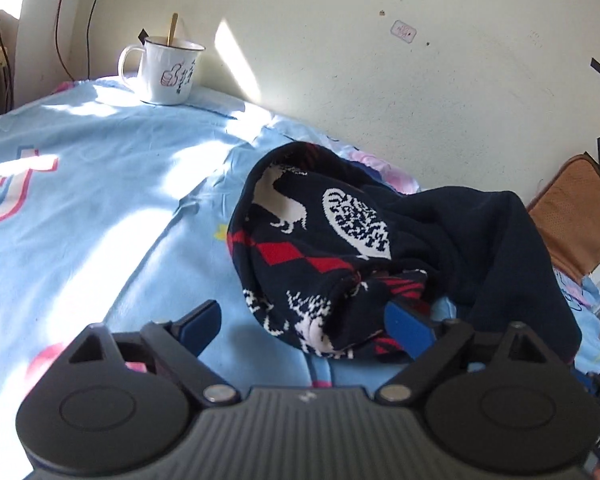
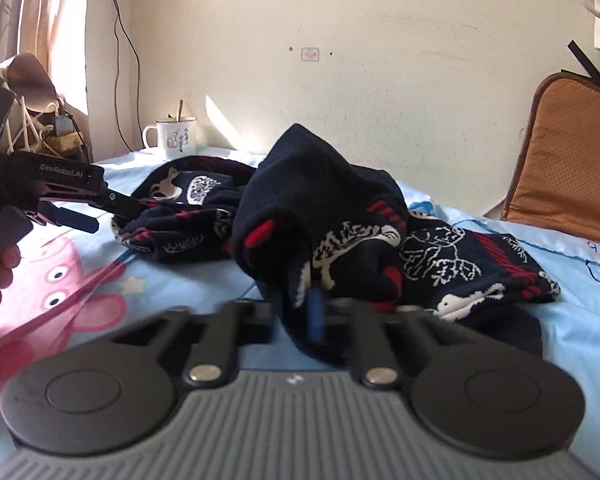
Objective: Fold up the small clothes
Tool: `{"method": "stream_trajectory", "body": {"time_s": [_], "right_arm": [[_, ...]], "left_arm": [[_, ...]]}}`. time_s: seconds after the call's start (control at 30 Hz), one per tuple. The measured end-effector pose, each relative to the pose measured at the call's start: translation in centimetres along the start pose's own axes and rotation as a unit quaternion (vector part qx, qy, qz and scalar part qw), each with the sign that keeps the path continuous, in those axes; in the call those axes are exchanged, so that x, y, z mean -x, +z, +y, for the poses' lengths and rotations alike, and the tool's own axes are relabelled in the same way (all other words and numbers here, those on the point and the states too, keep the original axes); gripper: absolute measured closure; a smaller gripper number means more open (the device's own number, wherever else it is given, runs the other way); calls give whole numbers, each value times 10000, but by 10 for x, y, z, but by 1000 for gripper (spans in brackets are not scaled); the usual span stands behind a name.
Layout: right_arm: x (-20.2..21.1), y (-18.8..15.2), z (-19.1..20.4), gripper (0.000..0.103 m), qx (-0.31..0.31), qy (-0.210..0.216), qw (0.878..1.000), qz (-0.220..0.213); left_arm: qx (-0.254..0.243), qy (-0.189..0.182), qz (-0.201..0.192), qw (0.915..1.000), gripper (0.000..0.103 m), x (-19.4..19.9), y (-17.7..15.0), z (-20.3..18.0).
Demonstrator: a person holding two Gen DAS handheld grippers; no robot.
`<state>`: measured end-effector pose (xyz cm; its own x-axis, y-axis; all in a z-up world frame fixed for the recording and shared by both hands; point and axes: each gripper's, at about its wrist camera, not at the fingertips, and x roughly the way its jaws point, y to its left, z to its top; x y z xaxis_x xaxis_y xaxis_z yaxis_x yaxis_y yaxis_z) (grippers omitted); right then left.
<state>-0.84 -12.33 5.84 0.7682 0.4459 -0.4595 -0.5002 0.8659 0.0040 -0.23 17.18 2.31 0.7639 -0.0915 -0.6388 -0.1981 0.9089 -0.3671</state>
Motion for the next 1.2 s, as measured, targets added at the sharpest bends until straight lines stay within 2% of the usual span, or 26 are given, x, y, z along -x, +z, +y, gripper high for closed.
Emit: {"method": "stream_trajectory", "body": {"time_s": [0.03, 0.07, 0.13, 0.2, 0.27, 0.3, 0.33, 0.4, 0.47, 0.5, 0.53, 0.57, 0.6, 0.63, 0.67, 0.7, 0.73, 0.77, 0.83, 0.9, 1.0, 1.1, 1.17, 1.2], "right_arm": [[7, 8, -11, 92, -165, -64, 9996, -236], [20, 16, -26, 92, -326, -329, 9975, -531], [40, 31, -56, 93, -625, -855, 9900, -930], [64, 37, -84, 92, -918, -1110, 9834, -1102], [83, 32, -94, 92, -708, -1387, 9824, -1033], [90, 28, -97, 92, -625, -1485, 9823, -952], [96, 22, -101, 92, -665, -1380, 9847, -835], [102, 8, -113, 91, -936, -439, 9941, -335], [100, -6, -118, 87, -1182, 573, 9912, 188], [104, -12, -120, 86, -1214, 730, 9896, 237], [107, -15, -122, 83, -1246, 736, 9892, 229], [110, -15, -128, 73, -1344, 625, 9888, 150], [111, -13, -136, 62, -1502, 523, 9873, 18], [111, -7, -150, 59, -1779, 475, 9827, -181], [110, -2, -164, 59, -2085, 488, 9761, -363], [105, 3, -177, 58, -2390, 482, 9686, -493], [97, 8, -186, 58, -2617, 445, 9626, -552], [85, 15, -196, 58, -2739, 390, 9594, -555], [56, 23, -199, 58, -2665, 366, 9620, -459], [23, 27, -198, 58, -2532, 462, 9661, -207], [-26, 27, -195, 58, -2376, 668, 9689, 172], [-66, 26, -186, 56, -2443, 989, 9627, 614], [-80, 27, -175, 58, -2341, 1249, 9610, 774], [-81, 31, -166, 72, -2156, 1339, 9642, 772]], "left_arm": [[32, -66, 61, 10000, 24, -3, 1, 0], [58, -132, 110, 9998, 30, -5, 2, -2], [46, -205, 115, 9997, 31, -7, 5, -7], [0, -257, 75, 9996, 32, -6, 8, -13], [-79, -286, -18, 9996, 45, -5, 10, -15], [-141, -245, -40, 9996, 58, -5, 11, -16], [-190, -198, -10, 9996, 70, -6, 11, -16], [-266, -188, 103, 9994, 90, -7, 11, -15], [-389, -251, 161, 9988, 90, 0, 11, -11], [-445, -381, 177, 9981, 90, 6, 12, -8], [-517, -506, 187, 9972, 89, 12, 14, -6], [-617, -576, 188, 9963, 87, 18, 18, -5], [-731, -559, 159, 9956, 84, 23, 23, -6], [-905, -475, 38, 9948, 78, 27, 31, -10], [-1053, -321, -112, 9939, 67, 30, 39, -14], [-1159, -166, -258, 9928, 35, 31, 46, -18], [-1255, -53, -479, 9909, 15, 31, 56, -23], [-1361, -41, -664, 9885, 12, 29, 64, -26], [-1584, 57, -786, 9842, 11, 11, 81, -36], [-1679, 174, -643, 9835, 11, -19, 97, -42], [-1693, 284, -281, 9848, 12, -72, 108, -43], [-1632, 179, 282, 9860, 17, -117, 107, -39], [-1669, 213, 674, 9834, 36, -139, 102, -39], [-1732, 309, 819, 9810, 55, -145, 99, -40]]}}
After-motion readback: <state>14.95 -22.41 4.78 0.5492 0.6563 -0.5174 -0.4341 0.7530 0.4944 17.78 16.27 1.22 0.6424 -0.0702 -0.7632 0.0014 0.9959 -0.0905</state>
